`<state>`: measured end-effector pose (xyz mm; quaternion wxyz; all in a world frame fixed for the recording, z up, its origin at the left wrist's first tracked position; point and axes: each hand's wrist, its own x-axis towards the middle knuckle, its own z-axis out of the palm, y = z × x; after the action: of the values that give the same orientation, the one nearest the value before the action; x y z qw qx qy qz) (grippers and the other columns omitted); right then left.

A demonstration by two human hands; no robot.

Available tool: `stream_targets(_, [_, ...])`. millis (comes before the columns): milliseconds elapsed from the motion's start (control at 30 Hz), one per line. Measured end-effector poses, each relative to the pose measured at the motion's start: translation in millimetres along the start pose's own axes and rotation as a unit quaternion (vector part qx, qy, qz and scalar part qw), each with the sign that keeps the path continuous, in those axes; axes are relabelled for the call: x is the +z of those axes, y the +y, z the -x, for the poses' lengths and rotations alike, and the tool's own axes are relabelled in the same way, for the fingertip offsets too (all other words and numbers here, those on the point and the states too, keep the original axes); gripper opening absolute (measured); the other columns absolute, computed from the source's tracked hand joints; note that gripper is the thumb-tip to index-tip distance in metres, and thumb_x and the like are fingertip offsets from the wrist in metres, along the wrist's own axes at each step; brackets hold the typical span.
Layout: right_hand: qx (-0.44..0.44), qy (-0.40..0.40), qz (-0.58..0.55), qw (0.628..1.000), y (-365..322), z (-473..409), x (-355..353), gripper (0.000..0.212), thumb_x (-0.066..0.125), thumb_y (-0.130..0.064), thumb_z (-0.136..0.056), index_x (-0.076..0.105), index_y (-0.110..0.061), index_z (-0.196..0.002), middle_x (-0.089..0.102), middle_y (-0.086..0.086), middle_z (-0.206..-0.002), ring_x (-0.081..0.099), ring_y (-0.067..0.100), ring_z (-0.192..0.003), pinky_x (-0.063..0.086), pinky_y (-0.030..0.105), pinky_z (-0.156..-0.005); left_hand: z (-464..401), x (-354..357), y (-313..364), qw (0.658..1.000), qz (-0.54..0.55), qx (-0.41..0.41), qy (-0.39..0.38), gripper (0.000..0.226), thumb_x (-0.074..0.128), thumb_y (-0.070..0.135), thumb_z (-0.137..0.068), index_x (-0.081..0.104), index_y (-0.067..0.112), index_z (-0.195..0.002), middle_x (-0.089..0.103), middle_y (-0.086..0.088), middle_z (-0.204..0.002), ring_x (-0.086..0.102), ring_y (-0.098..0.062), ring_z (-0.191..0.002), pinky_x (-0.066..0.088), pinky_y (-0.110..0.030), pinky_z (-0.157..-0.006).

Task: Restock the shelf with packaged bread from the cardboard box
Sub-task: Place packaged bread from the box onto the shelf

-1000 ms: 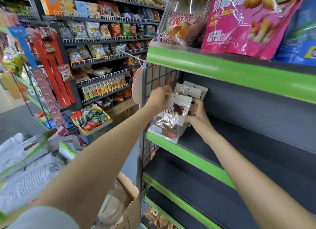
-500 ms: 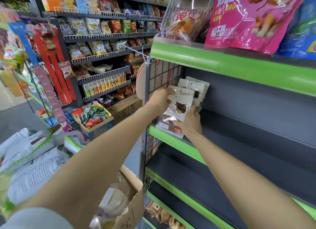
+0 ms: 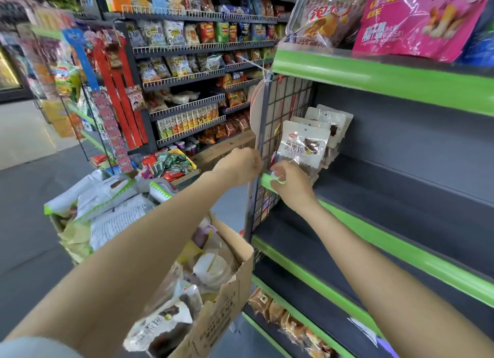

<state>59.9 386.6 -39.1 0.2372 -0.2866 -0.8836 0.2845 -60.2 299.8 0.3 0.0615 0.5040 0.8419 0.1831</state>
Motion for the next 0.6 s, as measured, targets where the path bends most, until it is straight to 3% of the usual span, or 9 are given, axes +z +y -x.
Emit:
stream_targets(67, [0.001,-0.063,-0.025,0.998,-15.1,14.7,14.5,0.027,0.056,-0.006,-0.089,0.059,-0.007,-0.116,0.063,0.01,-0.113,0.058,0.023,-0.101,0.038,0.022,-0.078,21.6,-1.1,-19.6,1.0,-0.005,-0.017,-0.008,0.018,0.044,0.012,-0.09,0.062,0.015,-0.091,0.068,-0.011,-0.107,0.064,-0.03,-0.09,0.055,-0.04,-0.082])
stream_targets(167, [-0.004,-0.139,-0.062,0.988,-36.9,41.2,37.3,0.025,0.052,-0.009,-0.093,0.058,-0.009,-0.117,0.062,0.008,-0.108,0.058,0.02,-0.094,0.044,0.027,-0.079,54.4,-0.2,-50.2,0.998,0.018,-0.062,-0.015,0.021,0.046,0.013,-0.093,0.065,0.013,-0.101,0.066,-0.006,-0.108,0.063,-0.028,-0.095,0.053,-0.04,-0.084])
stream_targets(333, [-0.012,-0.239,-0.075,0.968,-64.1,84.1,80.2,0.032,0.056,-0.017,-0.091,0.055,-0.012,-0.123,0.062,0.007,-0.114,0.058,0.02,-0.106,0.041,0.026,-0.089,118.2,9.4,-87.9,0.991,0.023,-0.133,-0.013,0.023,0.046,0.013,-0.094,0.067,0.006,-0.101,0.065,-0.01,-0.099,0.061,-0.03,-0.085,0.048,-0.032,-0.07])
stream_targets(400, [-0.007,-0.309,-0.106,0.945,-70.7,99.3,92.8,0.036,0.063,-0.027,-0.089,0.054,-0.023,-0.123,0.059,0.005,-0.122,0.054,0.02,-0.118,0.041,0.029,-0.098,144.9,14.2,-96.3,0.983,0.044,-0.179,-0.002,0.026,0.045,0.019,-0.095,0.066,0.006,-0.104,0.068,-0.014,-0.095,0.064,-0.031,-0.083,0.05,-0.034,-0.069])
stream_targets(467, [-0.036,-0.386,-0.101,0.916,-74.6,114.8,97.9,0.048,0.068,-0.036,-0.084,0.046,-0.04,-0.127,0.049,-0.005,-0.133,0.043,0.014,-0.129,0.035,0.029,-0.108,169.8,18.5,-102.7,0.972,0.097,-0.215,0.01,0.028,0.043,0.024,-0.098,0.065,0.006,-0.102,0.07,-0.014,-0.094,0.067,-0.03,-0.079,0.053,-0.036,-0.073])
stream_targets(533, [-0.074,-0.464,-0.017,0.883,-72.8,128.7,103.3,0.073,0.067,-0.043,-0.082,0.029,-0.036,-0.143,0.035,-0.011,-0.146,0.03,0.011,-0.137,0.027,0.025,-0.109,191.9,22.0,-104.9,0.948,0.194,-0.249,0.036,0.035,0.041,0.029,-0.1,0.064,0.003,-0.102,0.071,-0.015,-0.092,0.067,-0.029,-0.073,0.054,-0.037,-0.077])
stream_targets(600, [-0.099,-0.497,0.003,0.862,-68.6,138.4,112.9,0.082,0.068,-0.044,-0.081,0.021,-0.035,-0.147,0.028,-0.01,-0.151,0.027,0.01,-0.139,0.026,0.026,-0.107,214.6,24.3,-102.1,0.907,0.303,-0.283,0.07,0.046,0.041,0.039,-0.098,0.064,-0.001,-0.103,0.069,-0.015,-0.092,0.067,-0.029,-0.076,0.057,-0.035,-0.075])
